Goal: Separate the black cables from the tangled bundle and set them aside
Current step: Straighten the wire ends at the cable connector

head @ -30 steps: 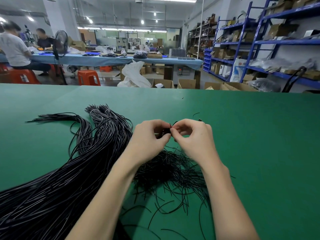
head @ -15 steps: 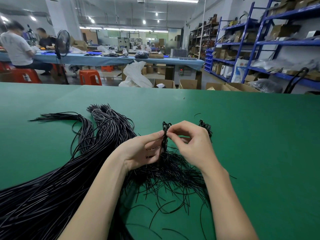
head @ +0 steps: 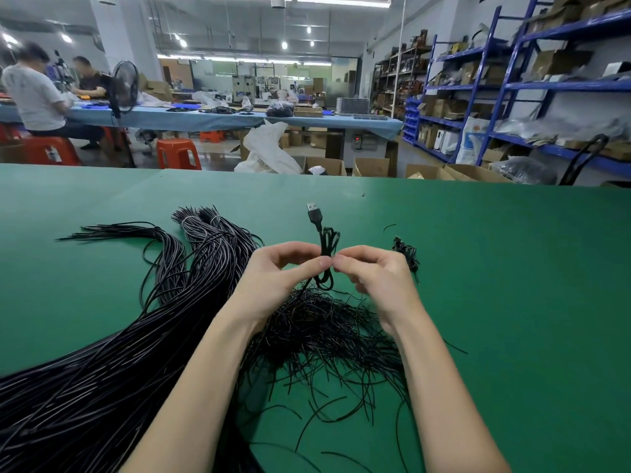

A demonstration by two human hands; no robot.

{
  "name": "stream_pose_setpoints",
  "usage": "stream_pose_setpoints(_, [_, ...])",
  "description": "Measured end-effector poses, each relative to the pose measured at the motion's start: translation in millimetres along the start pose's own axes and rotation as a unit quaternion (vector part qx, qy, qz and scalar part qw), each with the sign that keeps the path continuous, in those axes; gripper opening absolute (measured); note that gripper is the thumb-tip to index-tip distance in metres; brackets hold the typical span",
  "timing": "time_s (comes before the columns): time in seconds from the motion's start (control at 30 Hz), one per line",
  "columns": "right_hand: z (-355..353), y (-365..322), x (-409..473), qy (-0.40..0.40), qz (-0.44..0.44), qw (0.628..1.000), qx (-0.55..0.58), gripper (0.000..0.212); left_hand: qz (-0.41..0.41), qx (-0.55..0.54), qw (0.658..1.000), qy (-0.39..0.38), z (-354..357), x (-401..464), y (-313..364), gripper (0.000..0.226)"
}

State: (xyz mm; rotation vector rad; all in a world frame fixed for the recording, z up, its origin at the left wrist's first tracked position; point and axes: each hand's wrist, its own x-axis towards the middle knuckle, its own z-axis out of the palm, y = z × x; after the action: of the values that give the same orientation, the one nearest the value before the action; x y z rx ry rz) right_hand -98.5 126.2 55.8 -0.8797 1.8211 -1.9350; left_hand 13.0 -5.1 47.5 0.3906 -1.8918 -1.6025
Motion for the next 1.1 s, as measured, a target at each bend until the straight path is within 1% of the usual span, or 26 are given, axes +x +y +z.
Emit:
stream_pose_setpoints(0.03, [0, -1, 1, -0.024, 0.078, 0.994, 0.076, 0.011, 0.036, 0.025, 0.999, 0.011, 2, 0, -2, 0.024])
stream_pose_setpoints(0.07, [0, 1, 1, -0.048, 0.154, 0.975, 0.153, 0.010, 0.071, 0.052, 0.996, 0.018, 3, -1, -4, 0.017])
stream_pose_setpoints(0.1, [0, 4, 0, -0.061, 0.217, 0.949, 0.223, 0.010, 0.106, 0.083, 0.991, 0.025, 4, 0, -7, 0.013])
stream_pose_setpoints(0.13, [0, 9, 0, -0.067, 0.255, 0.925, 0.272, 0.009, 0.134, 0.116, 0.984, 0.027, 4, 1, -8, 0.012])
stream_pose_setpoints(0.17, [1, 13, -1, -0.070, 0.272, 0.914, 0.292, 0.008, 0.145, 0.141, 0.979, 0.022, 3, 1, -9, 0.011])
stream_pose_setpoints(0.2, [2, 15, -1, -0.072, 0.266, 0.923, 0.270, 0.007, 0.132, 0.150, 0.980, 0.013, 2, 1, -8, 0.009])
stream_pose_setpoints(0.23, [2, 16, -2, -0.068, 0.230, 0.949, 0.203, 0.005, 0.093, 0.140, 0.986, 0.005, 0, 1, -6, 0.011])
stream_pose_setpoints(0.27, [1, 17, -1, -0.056, 0.166, 0.979, 0.108, 0.006, 0.035, 0.114, 0.993, -0.002, -2, 1, -5, 0.017])
stream_pose_setpoints(0.3, [-1, 17, -1, -0.039, 0.085, 0.996, 0.012, 0.008, -0.031, 0.079, 0.996, -0.010, -3, 1, -3, 0.024])
stream_pose_setpoints(0.33, [-4, 16, 0, -0.031, 0.008, 0.997, -0.064, 0.009, -0.092, 0.043, 0.995, -0.022, -4, 0, -2, 0.032])
stream_pose_setpoints(0.4, [-8, 14, 1, -0.040, -0.111, 0.980, -0.159, 0.006, -0.184, -0.041, 0.981, -0.052, -4, -1, 0, 0.045])
stream_pose_setpoints(0.47, [-9, 12, 1, -0.035, -0.193, 0.952, -0.234, 0.004, -0.237, -0.109, 0.962, -0.076, -4, 1, 0, 0.048])
stream_pose_setpoints(0.53, [-8, 11, 1, -0.027, -0.245, 0.925, -0.290, 0.003, -0.260, -0.144, 0.951, -0.083, -5, 4, -1, 0.040])
stream_pose_setpoints(0.63, [-3, 14, 1, -0.023, -0.275, 0.911, -0.307, 0.003, -0.273, -0.180, 0.941, -0.082, -6, 3, -3, 0.021])
stream_pose_setpoints(0.67, [-2, 16, 2, -0.022, -0.277, 0.910, -0.308, 0.004, -0.277, -0.190, 0.938, -0.084, -6, 2, -3, 0.019])
stream_pose_setpoints(0.77, [0, 18, 3, -0.018, -0.281, 0.910, -0.306, 0.005, -0.274, -0.209, 0.935, -0.084, -6, 3, -6, 0.025])
stream_pose_setpoints(0.83, [2, 17, 2, -0.022, -0.264, 0.921, -0.285, 0.005, -0.252, -0.180, 0.947, -0.082, -6, 4, -8, 0.030])
stream_pose_setpoints(0.9, [1, 16, 1, -0.025, -0.219, 0.941, -0.256, 0.008, -0.208, -0.140, 0.965, -0.075, -7, 2, -8, 0.033])
stream_pose_setpoints(0.97, [-2, 18, 2, -0.045, -0.137, 0.959, -0.243, 0.013, -0.118, -0.058, 0.990, -0.058, -7, -1, -10, 0.026])
stream_pose_setpoints(1.0, [-5, 19, 2, -0.073, -0.081, 0.970, -0.217, 0.013, -0.060, -0.003, 0.997, -0.051, -8, -2, -12, 0.022])
stream_pose_setpoints(1.03, [-10, 20, 2, -0.110, -0.021, 0.981, -0.159, 0.013, -0.008, 0.044, 0.998, -0.053, -8, -2, -14, 0.018])
stream_pose_setpoints(1.07, [-13, 21, 2, -0.145, 0.039, 0.986, -0.072, 0.013, 0.031, 0.076, 0.995, -0.062, -8, -2, -16, 0.015])
stream_pose_setpoints(1.1, [-17, 22, 1, -0.168, 0.099, 0.981, 0.014, 0.012, 0.058, 0.098, 0.991, -0.073, -7, -2, -17, 0.012])
